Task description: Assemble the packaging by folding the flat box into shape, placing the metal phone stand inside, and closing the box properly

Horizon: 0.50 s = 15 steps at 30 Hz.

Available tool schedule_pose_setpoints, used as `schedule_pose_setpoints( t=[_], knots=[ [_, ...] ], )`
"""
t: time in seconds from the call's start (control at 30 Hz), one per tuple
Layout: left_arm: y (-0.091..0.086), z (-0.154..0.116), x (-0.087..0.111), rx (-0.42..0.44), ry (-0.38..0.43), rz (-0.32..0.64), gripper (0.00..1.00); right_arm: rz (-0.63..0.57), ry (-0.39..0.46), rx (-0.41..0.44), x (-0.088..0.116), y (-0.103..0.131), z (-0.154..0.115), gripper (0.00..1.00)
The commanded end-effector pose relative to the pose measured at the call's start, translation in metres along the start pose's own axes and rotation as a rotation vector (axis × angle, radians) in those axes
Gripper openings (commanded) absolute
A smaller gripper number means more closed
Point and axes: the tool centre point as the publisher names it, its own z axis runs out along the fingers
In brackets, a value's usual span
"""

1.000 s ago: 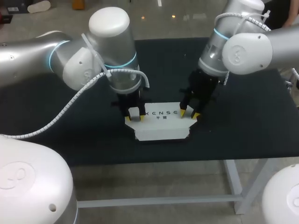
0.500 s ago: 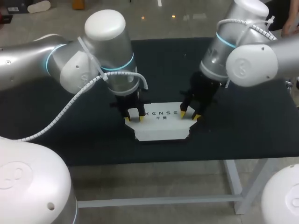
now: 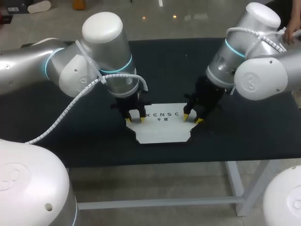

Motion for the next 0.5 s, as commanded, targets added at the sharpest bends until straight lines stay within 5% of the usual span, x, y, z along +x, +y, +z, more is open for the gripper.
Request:
schedule_pose_setpoints(
  t=[0.03, 0.5],
  knots=[
    [0.0019, 0.0039, -0.0031, 0.006, 0.010, 0.003, 0.47, 0.000, 0.002, -0.007, -0.0005, 0.0003, 0.0022, 0.48],
    [0.0088, 0.0049, -0.0074, 0.015, 0.086, 0.020, 0.46, -0.008, 0.006, -0.018, 0.0031, 0.0028, 0.0058, 0.47]
  ],
)
